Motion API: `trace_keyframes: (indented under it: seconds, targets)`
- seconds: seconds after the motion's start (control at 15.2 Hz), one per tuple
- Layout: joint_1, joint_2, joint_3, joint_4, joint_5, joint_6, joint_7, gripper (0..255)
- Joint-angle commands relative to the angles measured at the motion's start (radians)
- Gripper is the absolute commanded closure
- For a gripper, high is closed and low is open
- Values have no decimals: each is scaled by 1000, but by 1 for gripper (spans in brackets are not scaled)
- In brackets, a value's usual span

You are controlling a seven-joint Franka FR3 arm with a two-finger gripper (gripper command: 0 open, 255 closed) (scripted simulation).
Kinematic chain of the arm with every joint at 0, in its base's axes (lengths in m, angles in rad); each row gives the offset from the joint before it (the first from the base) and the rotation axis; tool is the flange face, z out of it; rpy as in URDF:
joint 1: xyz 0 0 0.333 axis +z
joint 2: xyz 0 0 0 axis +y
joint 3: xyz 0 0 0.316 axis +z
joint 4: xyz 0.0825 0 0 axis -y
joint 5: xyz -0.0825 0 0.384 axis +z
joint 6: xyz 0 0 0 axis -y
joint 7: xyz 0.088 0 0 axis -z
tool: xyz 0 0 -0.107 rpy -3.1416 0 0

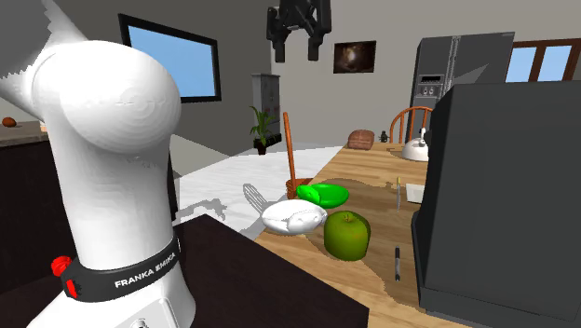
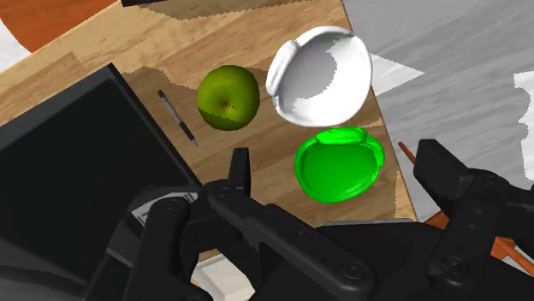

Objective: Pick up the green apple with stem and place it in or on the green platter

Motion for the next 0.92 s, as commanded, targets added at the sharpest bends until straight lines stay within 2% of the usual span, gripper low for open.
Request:
trace_keyframes:
  seconds: [0.0, 0.4, 0.86]
  targets:
    - [0, 0, 0, 0, 0, 0, 0, 0]
    - [-102, 104, 104, -118, 16, 232, 348, 0]
    - [-233, 300, 216, -182, -9, 488, 769, 0]
